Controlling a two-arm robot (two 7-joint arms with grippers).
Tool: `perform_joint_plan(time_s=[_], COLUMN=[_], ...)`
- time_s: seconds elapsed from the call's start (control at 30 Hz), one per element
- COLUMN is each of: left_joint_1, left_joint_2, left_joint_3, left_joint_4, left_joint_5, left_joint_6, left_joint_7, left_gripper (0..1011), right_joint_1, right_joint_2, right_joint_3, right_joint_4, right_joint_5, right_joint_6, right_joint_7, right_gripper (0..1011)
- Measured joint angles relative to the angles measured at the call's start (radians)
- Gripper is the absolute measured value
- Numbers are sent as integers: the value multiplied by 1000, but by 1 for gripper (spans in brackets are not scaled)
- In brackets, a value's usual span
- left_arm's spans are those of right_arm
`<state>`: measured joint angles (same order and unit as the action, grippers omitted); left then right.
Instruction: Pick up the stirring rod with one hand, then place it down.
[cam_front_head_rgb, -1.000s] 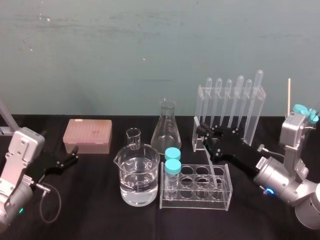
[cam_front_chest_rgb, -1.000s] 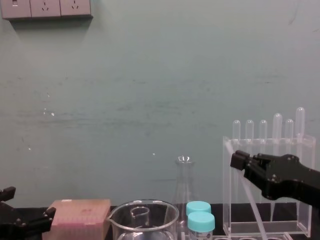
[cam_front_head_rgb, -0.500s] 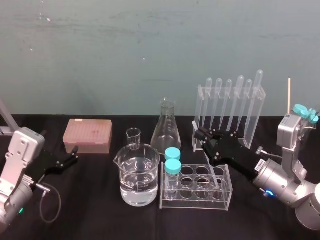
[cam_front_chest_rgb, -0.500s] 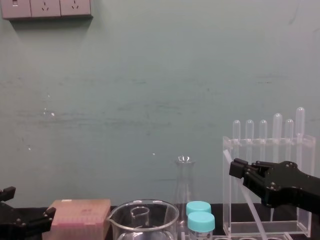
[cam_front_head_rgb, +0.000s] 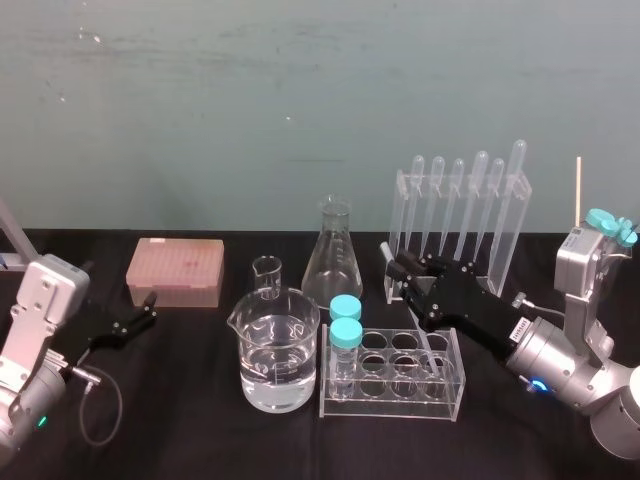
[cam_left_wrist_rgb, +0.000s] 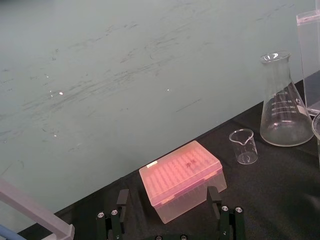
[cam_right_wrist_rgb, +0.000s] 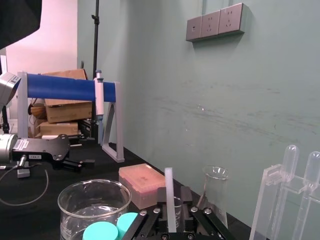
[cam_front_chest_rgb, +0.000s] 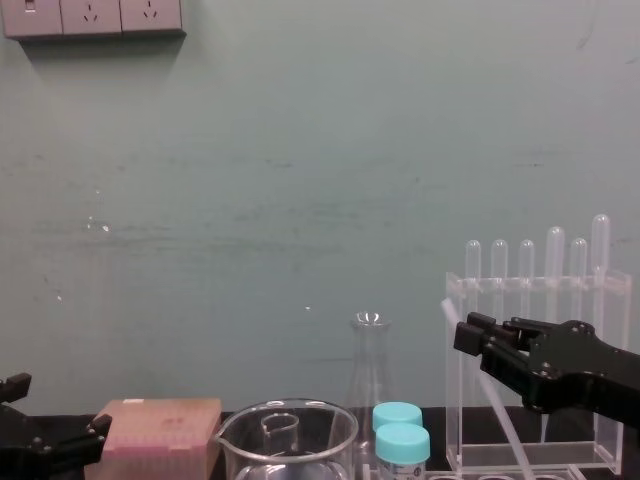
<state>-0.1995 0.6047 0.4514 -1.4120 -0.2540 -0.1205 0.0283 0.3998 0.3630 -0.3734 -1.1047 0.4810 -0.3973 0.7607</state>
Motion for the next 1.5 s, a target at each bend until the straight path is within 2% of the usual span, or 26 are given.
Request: perform_joint_plan(time_s=[0.07, 0.1, 0.13, 0.2, 0.37, 0.43, 0.47, 0.73, 0.87, 1.0, 1.07, 1.1, 1.2, 1.27, 1.3, 1.33, 1.5], left_joint_1=[0, 0, 0, 0, 0, 0, 0, 0, 0, 0, 0, 0, 0, 0, 0, 0, 0], left_joint_2=[0, 0, 0, 0, 0, 0, 0, 0, 0, 0, 0, 0, 0, 0, 0, 0, 0], left_joint_3=[0, 0, 0, 0, 0, 0, 0, 0, 0, 0, 0, 0, 0, 0, 0, 0, 0], left_joint_4=[0, 0, 0, 0, 0, 0, 0, 0, 0, 0, 0, 0, 0, 0, 0, 0, 0], left_joint_5=[0, 0, 0, 0, 0, 0, 0, 0, 0, 0, 0, 0, 0, 0, 0, 0, 0], left_joint_6=[0, 0, 0, 0, 0, 0, 0, 0, 0, 0, 0, 0, 0, 0, 0, 0, 0], left_joint_7=[0, 0, 0, 0, 0, 0, 0, 0, 0, 0, 0, 0, 0, 0, 0, 0, 0], left_gripper=[1000, 1000, 1000, 1000, 1000, 1000, 1000, 1000, 1000, 1000, 1000, 1000, 1000, 1000, 1000, 1000, 1000], right_joint_1=[0, 0, 0, 0, 0, 0, 0, 0, -7, -14, -20, -26, -40, -62, -62, -72, -104], right_joint_2=[0, 0, 0, 0, 0, 0, 0, 0, 1, 3, 4, 5, 6, 10, 10, 14, 35], right_joint_3=[0, 0, 0, 0, 0, 0, 0, 0, 5, 19, 33, 46, 67, 100, 100, 114, 146], right_joint_4=[0, 0, 0, 0, 0, 0, 0, 0, -28, -68, -96, -115, -141, -172, -172, -182, -204], right_joint_5=[0, 0, 1, 1, 1, 1, 1, 1, -1, -11, -36, -68, -130, -206, -206, -229, -280], right_joint_6=[0, 0, 0, 0, -1, -1, -1, -1, -37, -88, -120, -136, -141, -101, -101, -70, 17], right_joint_7=[0, 0, 0, 0, 0, 0, 0, 0, 0, -15, -48, -88, -167, -272, -272, -310, -378], right_gripper=[231, 231, 287, 319, 503, 548, 604, 840, 954, 1002, 1000, 1000, 1000, 1000, 1000, 1000, 1000])
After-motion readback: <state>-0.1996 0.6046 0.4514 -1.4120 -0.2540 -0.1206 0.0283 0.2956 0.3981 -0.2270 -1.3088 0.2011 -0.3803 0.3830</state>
